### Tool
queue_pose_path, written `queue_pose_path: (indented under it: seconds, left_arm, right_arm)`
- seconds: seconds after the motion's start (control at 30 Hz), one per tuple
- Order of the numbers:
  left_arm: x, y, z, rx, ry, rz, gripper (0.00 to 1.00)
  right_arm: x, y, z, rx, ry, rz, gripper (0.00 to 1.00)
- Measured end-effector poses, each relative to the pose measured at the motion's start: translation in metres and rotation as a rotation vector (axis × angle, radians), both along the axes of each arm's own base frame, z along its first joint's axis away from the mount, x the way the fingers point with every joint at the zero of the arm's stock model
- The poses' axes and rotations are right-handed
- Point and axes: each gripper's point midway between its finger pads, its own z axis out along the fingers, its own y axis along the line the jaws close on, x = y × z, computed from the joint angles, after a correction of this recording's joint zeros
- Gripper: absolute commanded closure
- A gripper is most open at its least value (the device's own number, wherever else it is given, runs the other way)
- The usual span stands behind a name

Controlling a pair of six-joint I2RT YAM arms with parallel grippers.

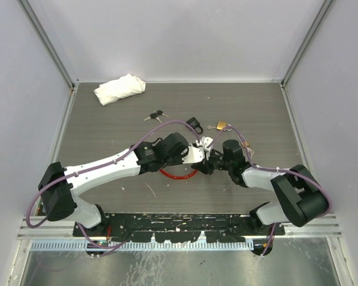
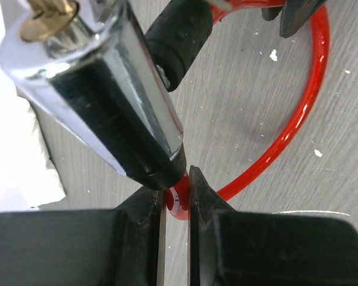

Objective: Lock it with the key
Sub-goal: Lock the lock.

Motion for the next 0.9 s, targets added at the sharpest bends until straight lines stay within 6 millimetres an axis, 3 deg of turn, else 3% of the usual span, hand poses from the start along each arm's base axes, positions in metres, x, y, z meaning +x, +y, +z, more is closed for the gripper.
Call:
queue_pose_path:
  seconds: [0.23, 0.33, 0.67, 0.9]
  left_arm:
    - [0.007, -0.005, -0.002, 0.021, -0.055, 0.003, 1.0]
    - [0.005, -0.01, -0.007, 0.031, -0.052, -0.016, 1.0]
    - [0.002, -0.016, -0.007, 0.04, -0.048, -0.041, 1.0]
    - [0.001, -0.017, -0.006, 0.039, -0.049, -0.044, 1.0]
  right_arm:
    - [-0.005, -0.005, -0.003, 0.014, 0.045, 0.027, 0.64]
    - [-0.012, -0.005, 0.008, 0.022, 0.023, 0.09, 0.54]
    - [-0.017, -0.021, 0.042, 0.037, -0.09, 0.147, 0.46]
    - [-0.029, -0.036, 0.04, -0.004, -0.099, 0.191, 0.39]
